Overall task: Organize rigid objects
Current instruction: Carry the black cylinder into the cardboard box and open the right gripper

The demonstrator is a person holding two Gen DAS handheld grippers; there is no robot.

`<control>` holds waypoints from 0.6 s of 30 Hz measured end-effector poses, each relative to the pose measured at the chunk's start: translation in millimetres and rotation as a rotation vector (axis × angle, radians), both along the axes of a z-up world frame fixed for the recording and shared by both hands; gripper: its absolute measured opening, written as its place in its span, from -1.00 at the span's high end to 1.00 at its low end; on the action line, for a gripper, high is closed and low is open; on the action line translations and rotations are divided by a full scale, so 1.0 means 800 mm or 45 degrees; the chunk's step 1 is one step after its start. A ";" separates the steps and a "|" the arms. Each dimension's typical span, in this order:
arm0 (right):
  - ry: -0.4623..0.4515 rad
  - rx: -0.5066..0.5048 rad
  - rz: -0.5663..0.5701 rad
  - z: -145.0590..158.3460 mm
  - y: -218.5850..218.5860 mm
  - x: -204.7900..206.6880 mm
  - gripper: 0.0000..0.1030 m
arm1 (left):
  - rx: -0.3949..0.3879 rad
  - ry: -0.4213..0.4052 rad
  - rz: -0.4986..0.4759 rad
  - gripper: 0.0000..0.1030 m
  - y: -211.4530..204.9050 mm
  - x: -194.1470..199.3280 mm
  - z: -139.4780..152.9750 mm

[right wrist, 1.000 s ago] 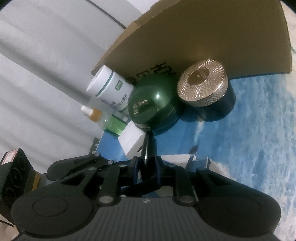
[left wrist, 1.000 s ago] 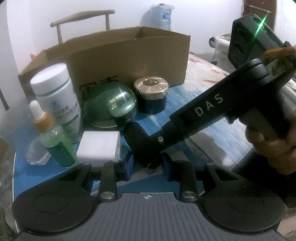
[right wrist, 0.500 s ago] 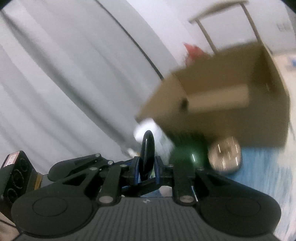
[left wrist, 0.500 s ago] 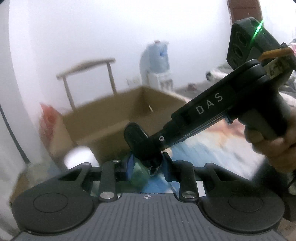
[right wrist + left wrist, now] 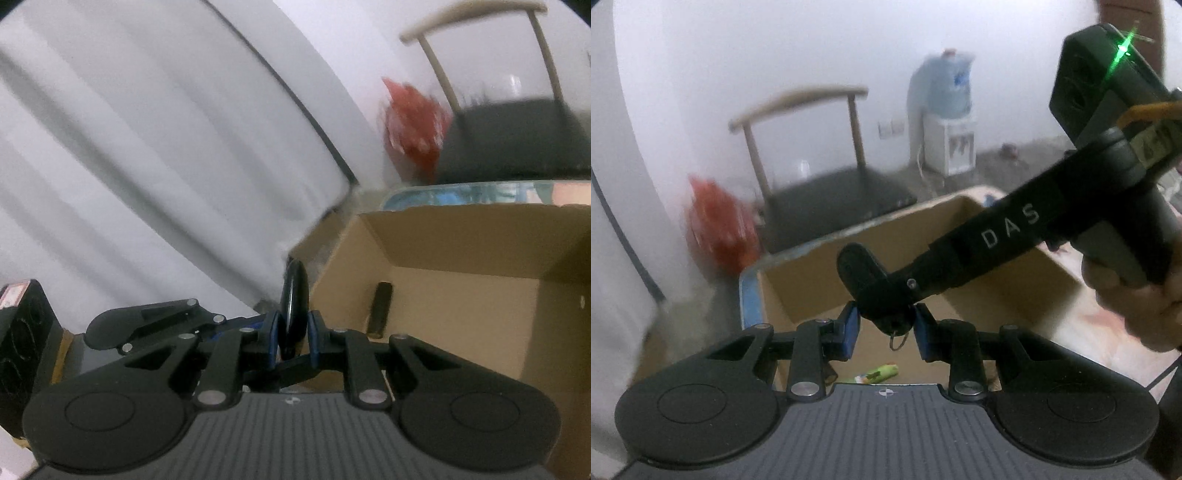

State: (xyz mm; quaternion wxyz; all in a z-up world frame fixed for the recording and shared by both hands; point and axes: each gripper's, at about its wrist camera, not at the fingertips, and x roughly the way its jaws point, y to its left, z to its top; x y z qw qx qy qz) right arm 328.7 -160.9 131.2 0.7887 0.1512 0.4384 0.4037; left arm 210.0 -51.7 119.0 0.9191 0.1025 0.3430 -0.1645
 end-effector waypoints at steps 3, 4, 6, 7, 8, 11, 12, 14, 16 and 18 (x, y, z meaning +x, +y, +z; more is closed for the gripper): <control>0.097 -0.033 -0.007 -0.022 0.012 0.046 0.64 | -0.037 0.127 0.022 0.41 0.015 0.049 -0.012; 0.126 -0.046 -0.007 -0.030 0.016 0.061 0.64 | -0.041 0.162 0.026 0.41 0.019 0.060 -0.019; 0.188 -0.075 -0.006 -0.052 0.025 0.087 0.64 | -0.039 0.227 0.036 0.41 0.023 0.082 -0.036; 0.212 -0.090 -0.001 -0.062 0.028 0.095 0.64 | -0.031 0.248 0.038 0.41 0.027 0.087 -0.040; 0.233 -0.106 0.004 -0.071 0.032 0.102 0.64 | -0.020 0.277 0.039 0.41 0.028 0.094 -0.047; 0.288 -0.143 0.012 -0.098 0.039 0.124 0.64 | 0.011 0.335 0.041 0.41 0.030 0.113 -0.068; 0.306 -0.146 0.011 -0.107 0.040 0.132 0.64 | 0.020 0.346 0.041 0.41 0.029 0.116 -0.073; 0.346 -0.146 0.012 -0.122 0.042 0.144 0.64 | 0.039 0.370 0.046 0.41 0.029 0.129 -0.082; 0.380 -0.142 0.006 -0.136 0.041 0.156 0.65 | 0.074 0.377 0.048 0.41 0.027 0.142 -0.091; 0.403 -0.147 -0.003 -0.146 0.042 0.164 0.63 | 0.108 0.372 0.053 0.41 0.026 0.150 -0.094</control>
